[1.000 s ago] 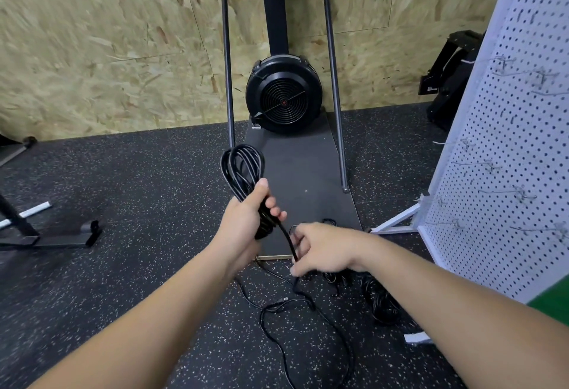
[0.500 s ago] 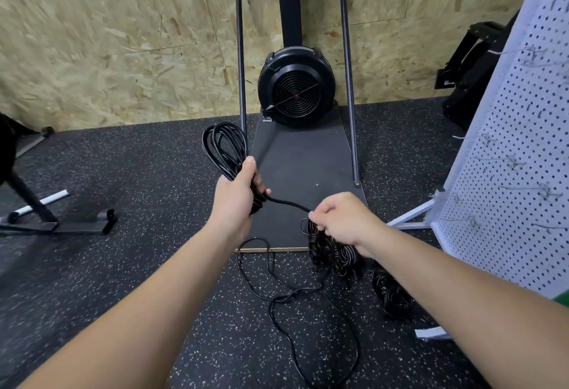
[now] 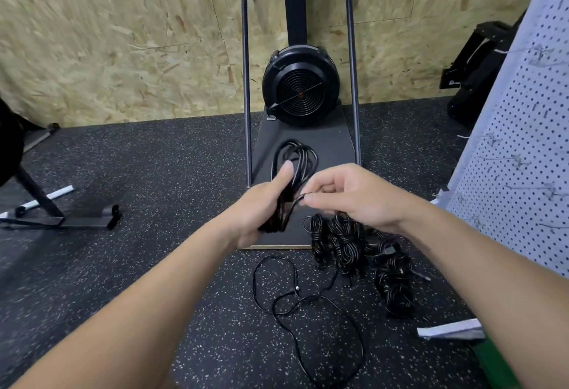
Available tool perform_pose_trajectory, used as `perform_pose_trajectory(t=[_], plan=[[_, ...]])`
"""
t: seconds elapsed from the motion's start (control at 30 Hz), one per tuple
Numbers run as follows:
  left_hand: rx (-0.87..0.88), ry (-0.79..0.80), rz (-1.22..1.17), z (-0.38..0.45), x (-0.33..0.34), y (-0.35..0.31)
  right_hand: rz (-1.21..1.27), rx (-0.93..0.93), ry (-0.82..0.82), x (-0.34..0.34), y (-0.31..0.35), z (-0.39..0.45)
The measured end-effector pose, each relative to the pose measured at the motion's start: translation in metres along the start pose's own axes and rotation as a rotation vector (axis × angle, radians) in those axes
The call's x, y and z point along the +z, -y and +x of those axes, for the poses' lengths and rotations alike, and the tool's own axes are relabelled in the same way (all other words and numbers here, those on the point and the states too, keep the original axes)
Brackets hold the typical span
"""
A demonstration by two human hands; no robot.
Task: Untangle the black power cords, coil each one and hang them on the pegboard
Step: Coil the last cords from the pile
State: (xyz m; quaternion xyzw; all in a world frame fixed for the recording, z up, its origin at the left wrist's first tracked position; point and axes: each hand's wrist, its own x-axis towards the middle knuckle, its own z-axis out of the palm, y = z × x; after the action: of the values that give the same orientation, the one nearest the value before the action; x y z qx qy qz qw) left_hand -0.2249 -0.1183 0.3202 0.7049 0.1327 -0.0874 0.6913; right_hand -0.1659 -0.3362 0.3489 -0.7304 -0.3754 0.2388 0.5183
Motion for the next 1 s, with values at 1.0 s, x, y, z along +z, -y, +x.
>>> perform_pose_trajectory(t=[1.0], plan=[[0.118, 0.215, 0.155, -0.006, 0.019, 0.018, 0.118, 0.074, -0.577, -0.005, 0.004, 0.014]])
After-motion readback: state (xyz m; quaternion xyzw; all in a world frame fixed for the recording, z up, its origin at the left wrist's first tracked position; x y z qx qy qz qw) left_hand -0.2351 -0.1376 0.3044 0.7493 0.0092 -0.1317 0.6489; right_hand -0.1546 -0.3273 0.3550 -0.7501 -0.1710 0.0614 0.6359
